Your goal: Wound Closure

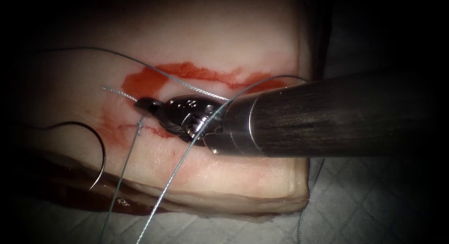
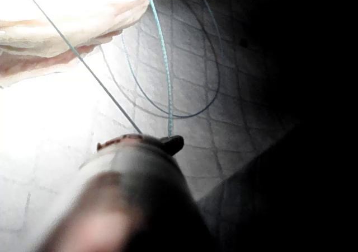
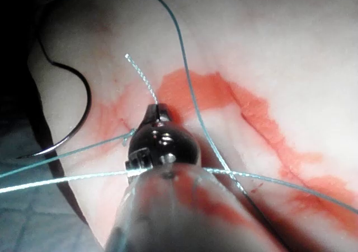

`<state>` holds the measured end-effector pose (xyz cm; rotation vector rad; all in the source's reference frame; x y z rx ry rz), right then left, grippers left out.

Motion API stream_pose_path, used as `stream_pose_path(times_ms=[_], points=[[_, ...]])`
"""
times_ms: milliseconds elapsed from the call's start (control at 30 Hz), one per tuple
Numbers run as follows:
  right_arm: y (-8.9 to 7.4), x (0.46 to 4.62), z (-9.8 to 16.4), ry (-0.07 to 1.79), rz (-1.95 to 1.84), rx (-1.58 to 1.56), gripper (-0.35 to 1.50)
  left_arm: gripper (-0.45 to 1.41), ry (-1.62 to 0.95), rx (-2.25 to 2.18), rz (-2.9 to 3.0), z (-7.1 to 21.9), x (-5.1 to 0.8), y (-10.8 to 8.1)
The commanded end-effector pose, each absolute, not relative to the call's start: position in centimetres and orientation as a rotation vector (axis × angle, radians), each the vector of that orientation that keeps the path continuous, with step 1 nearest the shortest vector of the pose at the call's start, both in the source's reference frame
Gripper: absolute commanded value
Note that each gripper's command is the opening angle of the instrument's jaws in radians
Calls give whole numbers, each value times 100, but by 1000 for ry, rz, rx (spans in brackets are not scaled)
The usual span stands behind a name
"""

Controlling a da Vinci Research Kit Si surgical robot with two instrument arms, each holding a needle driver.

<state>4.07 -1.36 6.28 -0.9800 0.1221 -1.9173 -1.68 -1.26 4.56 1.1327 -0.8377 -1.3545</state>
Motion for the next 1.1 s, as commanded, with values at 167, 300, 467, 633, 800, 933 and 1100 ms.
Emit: stream_pose_path(times_ms=[167,300,467,633,800,933,1100], points=[[-140,411,648,89,-1859,-984,-35,-45,-816,1142,-1321,451,-169,-141],[-129,407,648,46,-1835,-1002,-35,-45,-791,1138,-1305,450,-167,-147],[-119,400,650,-15,-1827,-1012,-35,-45,-762,1137,-1294,462,-163,-153],[-109,389,643,-53,-1810,-1012,-35,-45,-740,1126,-1281,478,-162,-160],[-102,384,639,-74,-1796,-1006,-35,-45,-716,1140,-1295,482,-165,-163],[-101,382,640,-78,-1792,-1007,-35,-45,-675,1157,-1300,483,-163,-168],[-100,383,640,-75,-1786,-1022,-35,-45,-646,1151,-1288,483,-161,-170]])
